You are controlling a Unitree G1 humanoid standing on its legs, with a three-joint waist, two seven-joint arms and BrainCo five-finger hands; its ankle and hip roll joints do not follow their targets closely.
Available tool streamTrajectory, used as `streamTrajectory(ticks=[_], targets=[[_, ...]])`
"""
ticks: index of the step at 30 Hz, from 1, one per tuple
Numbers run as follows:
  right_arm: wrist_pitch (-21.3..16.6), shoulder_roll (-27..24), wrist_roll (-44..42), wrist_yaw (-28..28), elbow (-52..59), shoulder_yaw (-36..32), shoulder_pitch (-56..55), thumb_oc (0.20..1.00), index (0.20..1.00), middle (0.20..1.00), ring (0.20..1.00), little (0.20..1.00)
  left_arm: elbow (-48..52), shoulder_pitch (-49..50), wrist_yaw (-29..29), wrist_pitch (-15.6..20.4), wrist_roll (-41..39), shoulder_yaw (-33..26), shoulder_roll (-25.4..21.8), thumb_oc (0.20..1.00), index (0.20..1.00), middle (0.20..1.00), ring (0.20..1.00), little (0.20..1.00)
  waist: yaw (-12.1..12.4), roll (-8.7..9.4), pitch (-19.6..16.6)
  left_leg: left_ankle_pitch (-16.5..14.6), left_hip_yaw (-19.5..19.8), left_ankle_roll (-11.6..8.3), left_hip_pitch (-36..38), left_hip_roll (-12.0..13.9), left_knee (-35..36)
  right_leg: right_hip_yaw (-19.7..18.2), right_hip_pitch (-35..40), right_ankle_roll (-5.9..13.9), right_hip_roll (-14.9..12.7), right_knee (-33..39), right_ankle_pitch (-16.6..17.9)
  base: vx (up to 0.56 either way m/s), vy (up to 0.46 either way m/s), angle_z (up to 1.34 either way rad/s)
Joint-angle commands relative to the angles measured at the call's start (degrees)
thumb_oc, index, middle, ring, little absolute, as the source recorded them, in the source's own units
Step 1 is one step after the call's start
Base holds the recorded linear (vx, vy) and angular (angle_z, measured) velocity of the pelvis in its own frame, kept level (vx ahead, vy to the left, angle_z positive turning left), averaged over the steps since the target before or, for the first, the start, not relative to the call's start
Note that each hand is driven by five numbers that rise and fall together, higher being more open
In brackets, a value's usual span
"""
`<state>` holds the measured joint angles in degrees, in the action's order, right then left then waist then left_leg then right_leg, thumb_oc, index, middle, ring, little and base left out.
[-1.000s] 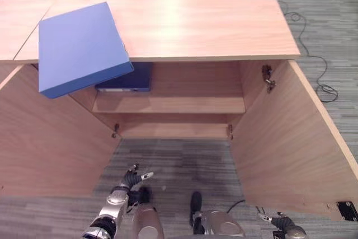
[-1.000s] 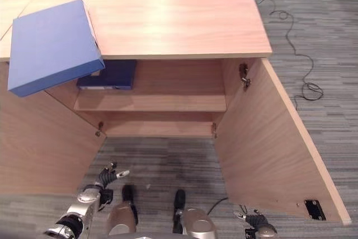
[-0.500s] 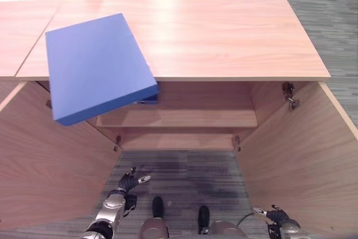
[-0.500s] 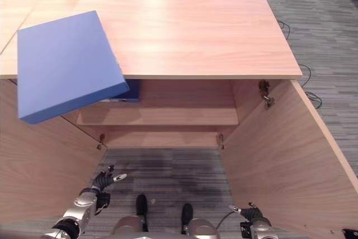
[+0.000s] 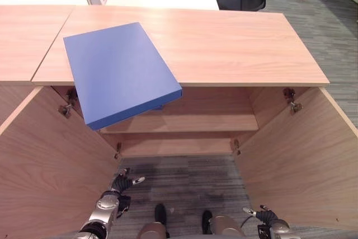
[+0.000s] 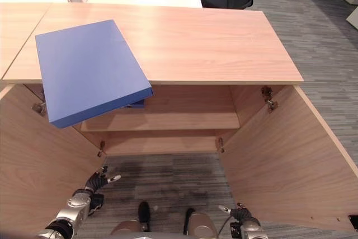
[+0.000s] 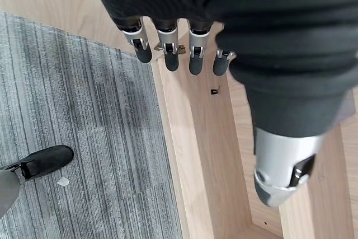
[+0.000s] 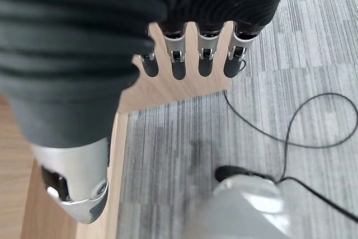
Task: Put the empty folder in the office cabinet
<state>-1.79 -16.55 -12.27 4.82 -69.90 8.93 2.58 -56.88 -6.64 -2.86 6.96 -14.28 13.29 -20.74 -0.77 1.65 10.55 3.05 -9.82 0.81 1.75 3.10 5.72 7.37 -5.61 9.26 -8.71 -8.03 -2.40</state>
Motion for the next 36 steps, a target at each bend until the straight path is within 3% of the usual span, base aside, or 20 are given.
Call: streamTrajectory(ticks=[1, 5, 20, 24, 28, 36], targets=[[-0.1, -1.1, 0.6, 0.0, -0.1, 0.7, 0.9, 1.000, 1.000, 1.000, 1.000, 1.000, 1.9, -2.1, 0.5, 1.9, 1.2, -1.0, -0.3, 1.000, 1.000, 1.000, 1.000, 1.000, 0.0, 0.31, 0.5, -4.3, 0.8, -3.67, 2.1, 0.7, -1.7, -1.7, 4.5, 2.68, -1.8, 6.5, 3.7, 0.14, -0.011, 0.22], [0.1, -1.4, 1.4, -0.1, -0.4, 0.7, 0.1, 1.000, 1.000, 1.000, 1.000, 1.000, 2.9, -1.0, 0.4, 1.9, 0.7, -1.4, 0.3, 1.000, 1.000, 1.000, 1.000, 1.000, 0.3, 0.33, -0.6, -4.3, 0.7, -4.14, 2.8, 1.0, -1.2, -1.7, 5.8, 2.99, -1.9, 8.7, 5.0, 0.06, -0.025, 0.24], [-0.1, -1.6, 2.2, -0.3, -0.7, 0.8, -1.8, 1.000, 1.000, 1.000, 1.000, 1.000, 5.2, 0.8, -0.8, 2.1, 2.9, -1.6, 1.0, 1.000, 1.000, 1.000, 1.000, 1.000, 0.7, 0.71, -2.1, -4.1, 2.4, -5.39, 4.0, 1.4, -0.7, 0.6, 11.0, 2.08, -1.1, 12.2, 3.3, 0.02, -0.021, 0.03], [-0.5, -1.3, 1.9, 0.1, -0.2, 0.3, -2.4, 1.000, 1.000, 1.000, 1.000, 1.000, 11.6, 2.6, -3.8, 2.6, 7.0, -3.6, -0.6, 1.000, 1.000, 1.000, 1.000, 1.000, 1.7, 0.97, -2.1, -3.6, 3.3, -5.64, 3.6, 1.7, -0.7, 1.3, 11.5, 1.88, -0.9, 12.4, 2.9, -0.02, -0.037, 0.09], [-2.4, 0.6, 1.6, 1.9, 1.0, -2.8, -5.2, 1.000, 1.000, 1.000, 1.000, 1.000, 28.5, 12.8, -11.1, 4.0, 17.4, -10.9, -2.6, 1.000, 1.000, 1.000, 1.000, 1.000, 4.5, 1.92, -2.1, -2.9, 5.2, -6.12, 2.4, 2.0, -0.7, 3.3, 12.1, 1.86, -0.7, 12.6, 2.4, -0.03, -0.072, 0.28], [-2.5, 1.3, 1.5, 3.2, 1.1, -3.6, -6.2, 1.000, 1.000, 1.000, 1.000, 1.000, 36.2, 20.8, -14.7, 4.2, 23.5, -15.5, -2.2, 1.000, 1.000, 1.000, 1.000, 1.000, 7.0, 2.09, -2.7, -2.3, 7.7, -6.54, 0.9, 2.1, -0.7, 5.3, 12.7, 1.54, -0.4, 13.0, 1.5, -0.02, -0.053, 0.24]])
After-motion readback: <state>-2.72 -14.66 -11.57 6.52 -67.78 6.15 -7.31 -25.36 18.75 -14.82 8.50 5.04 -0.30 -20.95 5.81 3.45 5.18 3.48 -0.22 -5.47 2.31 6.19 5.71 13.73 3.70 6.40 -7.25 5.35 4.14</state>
